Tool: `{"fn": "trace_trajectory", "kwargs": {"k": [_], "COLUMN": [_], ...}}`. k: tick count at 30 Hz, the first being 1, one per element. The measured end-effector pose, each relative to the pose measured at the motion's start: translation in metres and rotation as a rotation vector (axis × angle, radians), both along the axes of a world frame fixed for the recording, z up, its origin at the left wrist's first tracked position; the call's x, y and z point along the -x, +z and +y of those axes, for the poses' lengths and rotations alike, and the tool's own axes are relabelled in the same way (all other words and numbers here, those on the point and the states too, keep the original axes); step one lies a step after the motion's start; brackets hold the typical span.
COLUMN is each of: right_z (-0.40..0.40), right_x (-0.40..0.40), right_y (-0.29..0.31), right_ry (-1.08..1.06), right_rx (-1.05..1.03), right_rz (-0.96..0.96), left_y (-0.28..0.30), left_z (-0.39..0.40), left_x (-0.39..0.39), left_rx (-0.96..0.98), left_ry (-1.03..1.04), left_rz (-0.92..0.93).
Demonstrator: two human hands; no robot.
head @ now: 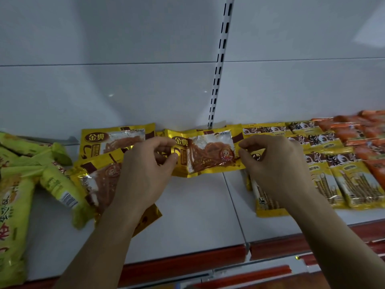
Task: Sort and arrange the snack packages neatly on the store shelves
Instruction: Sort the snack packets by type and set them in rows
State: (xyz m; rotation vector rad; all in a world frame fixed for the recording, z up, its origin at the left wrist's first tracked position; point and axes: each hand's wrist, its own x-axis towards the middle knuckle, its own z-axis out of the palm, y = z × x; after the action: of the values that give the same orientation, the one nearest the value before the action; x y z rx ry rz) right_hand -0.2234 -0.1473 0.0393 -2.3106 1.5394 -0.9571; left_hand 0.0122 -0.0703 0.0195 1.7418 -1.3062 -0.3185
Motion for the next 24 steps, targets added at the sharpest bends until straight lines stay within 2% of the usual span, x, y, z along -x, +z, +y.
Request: {"fn": "trace_trajectory", "kwargs": {"k": [11,17,24], "right_z": [0.006,0.001,0.001], "right_x": [-0.007,-0.008,-0.011], "right_y": [-0.015,-0.018,-0.022], "right_ry": [0.036,0.048,0.023], "right_rx": [0.004,0.004,-0.01], "right_rz": [0.204,0.289,0.348], "left_y": [-0.01,-0.013,-0.012], "left_z": [-0.004,0.0,0.004], "left_x": [0.008,0.007,0.005], "left_rx": [-0.159,-0.286,-0.329], "left_ry": [0.033,-0.01,-0.044], "left_rz": [-0.388,-0.438,-0.429]}}
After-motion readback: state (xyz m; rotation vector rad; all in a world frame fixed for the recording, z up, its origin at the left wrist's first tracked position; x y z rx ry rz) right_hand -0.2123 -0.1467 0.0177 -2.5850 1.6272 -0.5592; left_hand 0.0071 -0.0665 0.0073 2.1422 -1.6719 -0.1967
